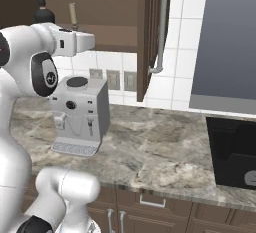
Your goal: Get the candle and the liquor from the cabinet and move them to the dining counter.
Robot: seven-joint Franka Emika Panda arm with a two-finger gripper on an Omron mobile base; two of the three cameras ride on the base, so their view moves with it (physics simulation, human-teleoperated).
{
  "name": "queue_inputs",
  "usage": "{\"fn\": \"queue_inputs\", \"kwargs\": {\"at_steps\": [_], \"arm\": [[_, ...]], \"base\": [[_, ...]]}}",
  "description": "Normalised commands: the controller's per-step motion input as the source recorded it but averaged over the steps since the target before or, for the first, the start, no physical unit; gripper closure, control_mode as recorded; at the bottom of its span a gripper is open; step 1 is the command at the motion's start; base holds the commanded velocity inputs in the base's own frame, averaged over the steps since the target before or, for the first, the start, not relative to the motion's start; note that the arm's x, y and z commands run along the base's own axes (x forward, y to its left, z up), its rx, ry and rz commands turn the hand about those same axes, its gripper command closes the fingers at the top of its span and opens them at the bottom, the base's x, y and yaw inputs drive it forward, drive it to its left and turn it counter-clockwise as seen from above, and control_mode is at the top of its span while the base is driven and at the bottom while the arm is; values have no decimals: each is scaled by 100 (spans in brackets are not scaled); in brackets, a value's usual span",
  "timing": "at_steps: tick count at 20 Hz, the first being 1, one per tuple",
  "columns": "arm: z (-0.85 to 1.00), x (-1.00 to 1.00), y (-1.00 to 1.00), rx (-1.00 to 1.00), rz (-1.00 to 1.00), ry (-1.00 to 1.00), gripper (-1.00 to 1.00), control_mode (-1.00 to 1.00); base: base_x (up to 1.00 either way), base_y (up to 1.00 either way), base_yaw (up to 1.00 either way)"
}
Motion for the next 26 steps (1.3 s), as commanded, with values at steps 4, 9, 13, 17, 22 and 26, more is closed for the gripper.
{"fn": "queue_inputs", "kwargs": {"at_steps": [4, 9, 13, 17, 22, 26], "arm": [[21, 8, 30, 7, 24, 7, -100, -100], [11, 16, 35, 5, 24, 5, -100, -100], [10, 24, 36, 1, 15, 10, -100, -100], [11, 43, 19, 0, 3, 14, -100, -100], [3, 39, 4, 0, 0, 9, -100, -100], [1, 31, 20, -1, 4, 6, -100, -100]], "base": [[0, 0, 0], [0, 0, 0], [0, 0, 0], [0, 0, 0], [0, 0, 0], [0, 0, 0]]}}
